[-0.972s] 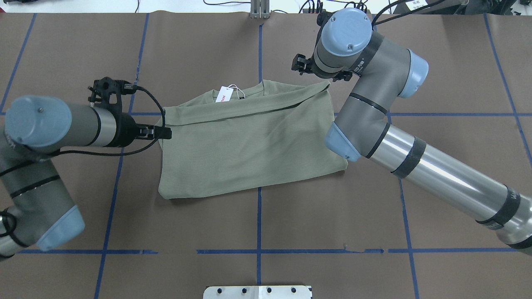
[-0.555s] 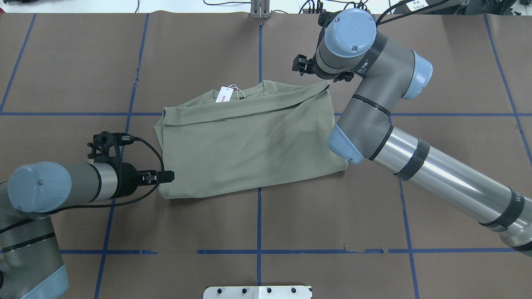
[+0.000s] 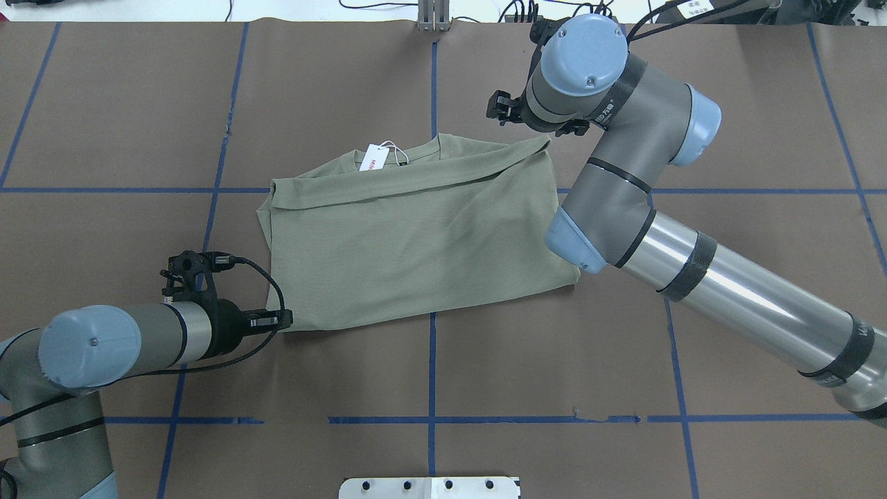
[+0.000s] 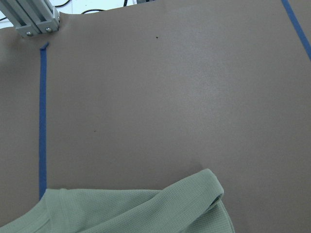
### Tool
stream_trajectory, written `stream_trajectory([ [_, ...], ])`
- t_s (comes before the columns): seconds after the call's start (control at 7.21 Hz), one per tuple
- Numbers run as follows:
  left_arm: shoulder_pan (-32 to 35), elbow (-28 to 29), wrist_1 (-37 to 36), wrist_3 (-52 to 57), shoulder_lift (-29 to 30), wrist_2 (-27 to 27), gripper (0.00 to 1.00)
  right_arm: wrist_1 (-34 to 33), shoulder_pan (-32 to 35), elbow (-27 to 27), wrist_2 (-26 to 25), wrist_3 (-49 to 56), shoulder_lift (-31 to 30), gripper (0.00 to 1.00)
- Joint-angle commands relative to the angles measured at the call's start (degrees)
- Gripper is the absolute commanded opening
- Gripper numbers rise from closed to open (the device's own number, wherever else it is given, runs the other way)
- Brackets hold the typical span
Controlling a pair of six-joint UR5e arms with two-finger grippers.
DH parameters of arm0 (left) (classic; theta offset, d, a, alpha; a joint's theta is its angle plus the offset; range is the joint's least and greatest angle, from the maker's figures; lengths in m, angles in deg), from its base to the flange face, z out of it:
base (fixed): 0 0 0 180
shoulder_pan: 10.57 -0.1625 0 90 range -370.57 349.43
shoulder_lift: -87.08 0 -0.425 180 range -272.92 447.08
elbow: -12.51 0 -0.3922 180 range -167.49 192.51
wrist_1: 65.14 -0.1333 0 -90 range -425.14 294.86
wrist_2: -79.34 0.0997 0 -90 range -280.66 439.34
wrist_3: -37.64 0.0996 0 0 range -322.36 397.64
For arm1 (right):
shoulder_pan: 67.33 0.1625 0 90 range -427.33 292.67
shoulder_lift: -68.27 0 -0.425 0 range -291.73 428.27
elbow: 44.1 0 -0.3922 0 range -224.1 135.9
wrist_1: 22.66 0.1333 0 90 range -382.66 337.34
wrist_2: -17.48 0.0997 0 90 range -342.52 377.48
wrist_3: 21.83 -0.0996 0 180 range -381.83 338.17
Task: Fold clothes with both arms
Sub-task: 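Release the hem and draw the left gripper back toward the shirt side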
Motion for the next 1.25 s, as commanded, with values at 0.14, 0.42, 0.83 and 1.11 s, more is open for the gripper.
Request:
stream_trajectory([
  [0.14, 0.0, 0.1, 0.0, 0.1, 0.1, 0.0, 0.00, 0.1, 0.0, 0.2, -0.1, -0.1, -0.1, 1.00],
  [0.42, 0.9, 0.1, 0.0, 4.6, -1.4, 0.0, 0.00, 0.2, 0.0, 0.2, -0.4, -0.4, -0.3, 1.00],
  [0.83, 14.9, 5.8, 0.0, 20.7, -1.3, -0.3, 0.00, 0.2, 0.0, 0.2, -0.4, -0.5, -0.4, 1.00],
  [1.11, 24.5, 21.1, 0.0, 29.5, 11.1, -0.3, 0.00, 0.2, -0.2, 0.3, -0.4, -1.0, -0.3, 1.00],
])
